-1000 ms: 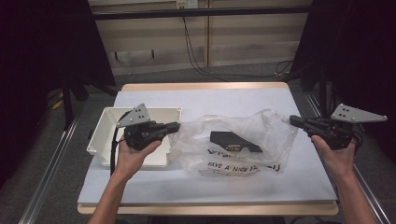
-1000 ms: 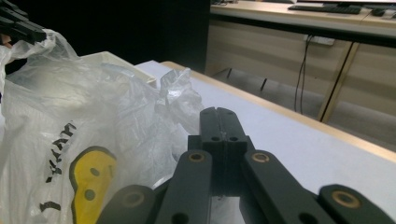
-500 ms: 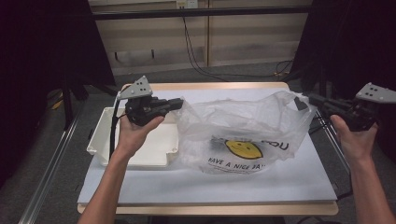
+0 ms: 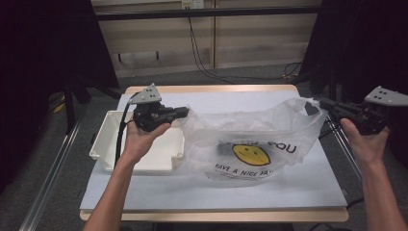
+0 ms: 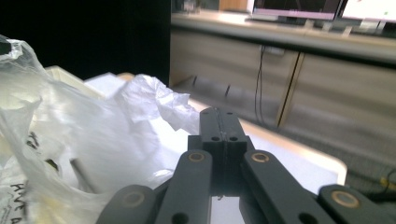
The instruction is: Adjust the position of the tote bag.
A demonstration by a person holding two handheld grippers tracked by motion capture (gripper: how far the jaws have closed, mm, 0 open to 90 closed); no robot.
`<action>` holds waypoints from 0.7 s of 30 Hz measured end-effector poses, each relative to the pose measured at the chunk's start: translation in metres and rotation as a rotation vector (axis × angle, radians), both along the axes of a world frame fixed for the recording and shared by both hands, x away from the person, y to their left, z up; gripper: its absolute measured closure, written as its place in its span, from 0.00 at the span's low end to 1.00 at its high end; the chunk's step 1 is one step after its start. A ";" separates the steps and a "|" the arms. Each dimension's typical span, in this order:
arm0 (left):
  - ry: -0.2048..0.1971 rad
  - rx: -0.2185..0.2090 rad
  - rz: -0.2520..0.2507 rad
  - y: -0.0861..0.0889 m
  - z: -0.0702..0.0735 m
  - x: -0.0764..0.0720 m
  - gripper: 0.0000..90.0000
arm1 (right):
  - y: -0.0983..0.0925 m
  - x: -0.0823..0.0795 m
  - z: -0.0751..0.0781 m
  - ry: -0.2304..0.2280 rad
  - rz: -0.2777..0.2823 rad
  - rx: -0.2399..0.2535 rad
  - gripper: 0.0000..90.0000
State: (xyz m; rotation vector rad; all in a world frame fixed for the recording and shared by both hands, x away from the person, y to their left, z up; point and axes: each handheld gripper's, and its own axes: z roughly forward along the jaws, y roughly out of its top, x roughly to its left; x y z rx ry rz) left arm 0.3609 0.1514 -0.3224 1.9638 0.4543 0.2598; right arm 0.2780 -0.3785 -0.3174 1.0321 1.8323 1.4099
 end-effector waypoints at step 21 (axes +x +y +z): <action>0.136 0.106 -0.021 0.018 -0.097 -0.010 1.00 | 0.003 0.004 -0.117 0.246 -0.013 -0.064 1.00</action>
